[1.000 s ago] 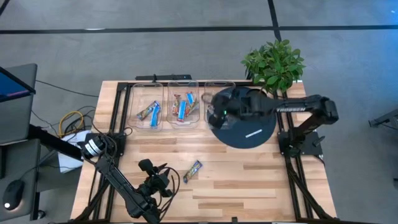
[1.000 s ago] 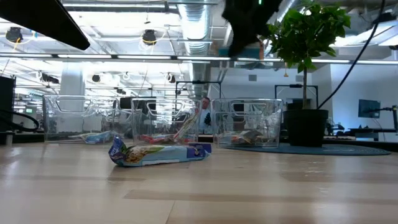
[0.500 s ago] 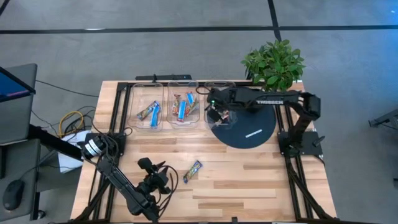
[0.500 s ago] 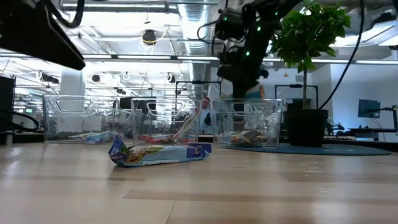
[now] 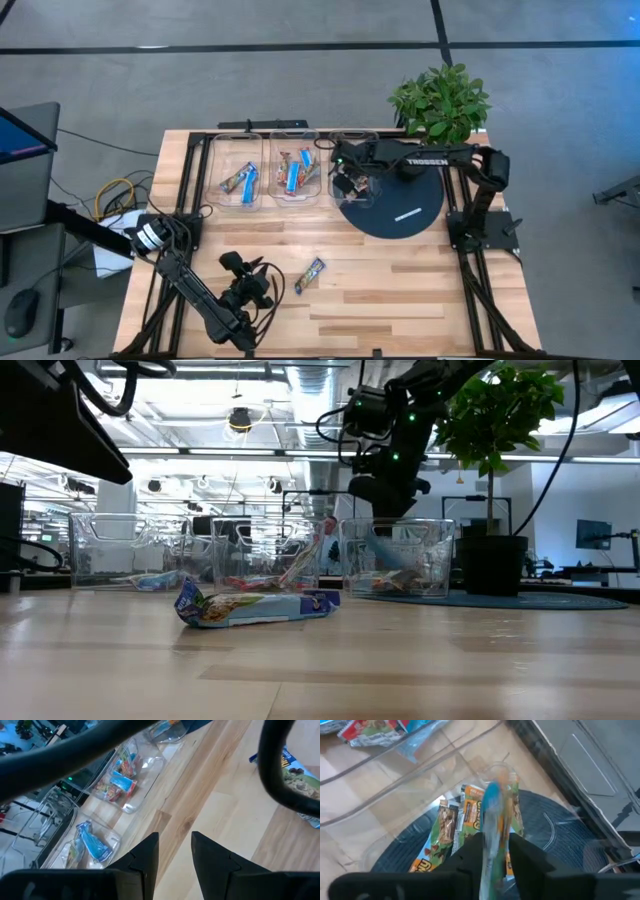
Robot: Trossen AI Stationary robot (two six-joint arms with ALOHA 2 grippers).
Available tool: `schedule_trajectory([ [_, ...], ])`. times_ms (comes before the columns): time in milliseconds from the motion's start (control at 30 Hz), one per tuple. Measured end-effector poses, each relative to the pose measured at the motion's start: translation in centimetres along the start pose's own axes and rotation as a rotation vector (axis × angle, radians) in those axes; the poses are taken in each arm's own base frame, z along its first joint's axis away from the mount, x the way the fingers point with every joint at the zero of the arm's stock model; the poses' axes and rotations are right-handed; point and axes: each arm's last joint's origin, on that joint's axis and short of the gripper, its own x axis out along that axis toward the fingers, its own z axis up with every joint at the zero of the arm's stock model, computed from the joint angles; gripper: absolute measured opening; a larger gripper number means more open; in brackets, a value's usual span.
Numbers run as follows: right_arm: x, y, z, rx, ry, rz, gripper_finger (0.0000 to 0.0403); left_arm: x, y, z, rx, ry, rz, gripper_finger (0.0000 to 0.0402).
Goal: Pick and place Granola Bars by type
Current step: Put the orange chocolate chip into the right transparent bin, then put the blue chocolate chip into the left transparent bin
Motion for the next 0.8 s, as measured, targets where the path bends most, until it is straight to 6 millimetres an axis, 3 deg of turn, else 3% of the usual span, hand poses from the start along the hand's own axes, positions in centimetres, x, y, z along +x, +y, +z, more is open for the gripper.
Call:
schedule_trajectory([
  [267,-1.5,-0.1,0.2,-0.046,-0.039,0.008,0.0151,0.0,-0.1,0.0,-0.023,-0.002,-0.005,0.011],
  [500,-7.9,0.8,-0.4,-0.161,-0.204,0.079,0.018,0.3,-0.3,0.3,-0.054,-0.043,-0.016,0.011],
  [633,-12.1,1.8,-2.1,-0.278,-0.303,0.138,0.0184,0.9,-0.7,0.8,-0.064,-0.059,-0.03,0.011],
  [800,-15.8,2.5,-6.7,-0.398,-0.358,0.151,0.018,2.1,-1.5,1.8,-0.032,-0.051,-0.056,0.011],
])
